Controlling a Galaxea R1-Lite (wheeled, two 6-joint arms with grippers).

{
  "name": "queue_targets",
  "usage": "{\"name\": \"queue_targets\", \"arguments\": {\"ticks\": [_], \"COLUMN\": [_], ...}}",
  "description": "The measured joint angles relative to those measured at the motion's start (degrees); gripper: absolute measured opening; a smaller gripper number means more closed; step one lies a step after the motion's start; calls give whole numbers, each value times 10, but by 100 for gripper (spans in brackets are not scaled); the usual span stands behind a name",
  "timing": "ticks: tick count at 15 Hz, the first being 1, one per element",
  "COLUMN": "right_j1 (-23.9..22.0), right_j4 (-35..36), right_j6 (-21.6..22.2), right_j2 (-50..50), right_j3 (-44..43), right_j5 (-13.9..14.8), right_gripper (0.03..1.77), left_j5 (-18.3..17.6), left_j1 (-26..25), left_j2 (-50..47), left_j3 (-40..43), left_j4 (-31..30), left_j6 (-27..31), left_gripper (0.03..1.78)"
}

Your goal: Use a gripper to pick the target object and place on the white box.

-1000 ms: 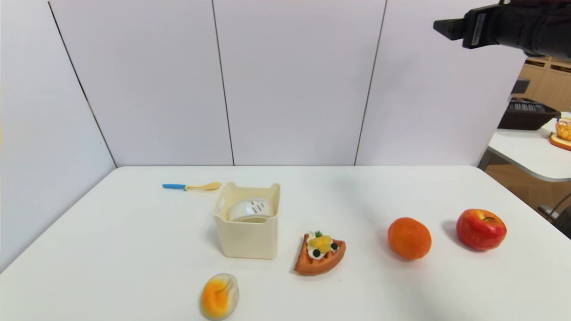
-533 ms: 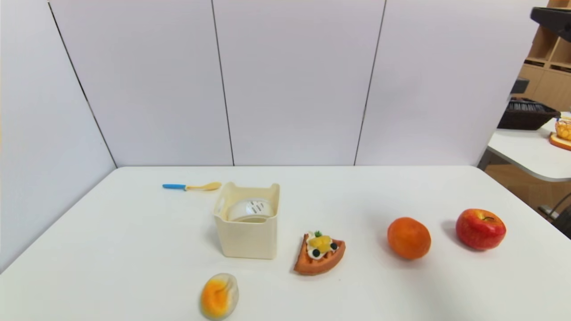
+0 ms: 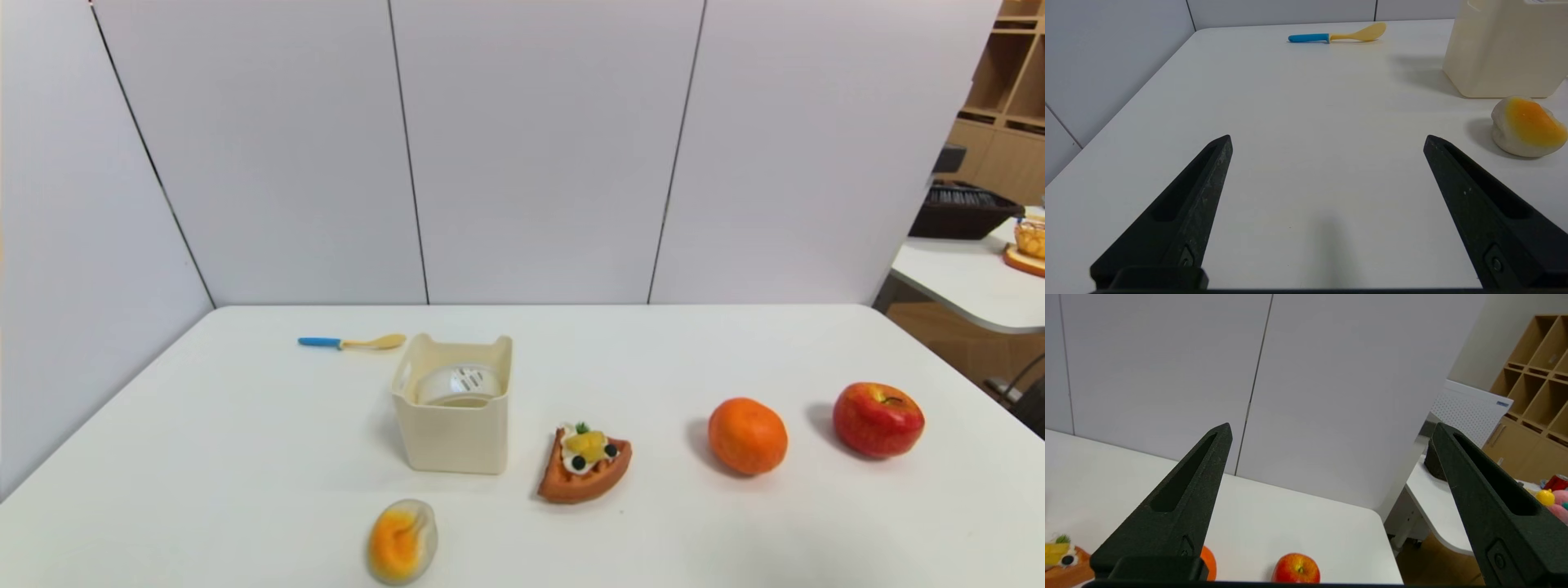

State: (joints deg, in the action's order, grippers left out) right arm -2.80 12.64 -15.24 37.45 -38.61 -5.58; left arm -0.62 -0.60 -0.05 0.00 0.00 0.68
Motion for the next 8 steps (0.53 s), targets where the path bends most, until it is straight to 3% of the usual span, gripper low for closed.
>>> {"name": "queue_targets", "arguments": {"ticks": [8], "right_j1": [14], "right_j4": [-15], "right_j6": [48], "right_j2": [-248], "right_j3": [212], "right_j5": [10], "right_gripper": [169], "left_j5": [0], "left_j1": [0], "left_j2": [0], "left_j3": [0], "left_j4": [0], "left_j6": [0], "left_gripper": [169]}}
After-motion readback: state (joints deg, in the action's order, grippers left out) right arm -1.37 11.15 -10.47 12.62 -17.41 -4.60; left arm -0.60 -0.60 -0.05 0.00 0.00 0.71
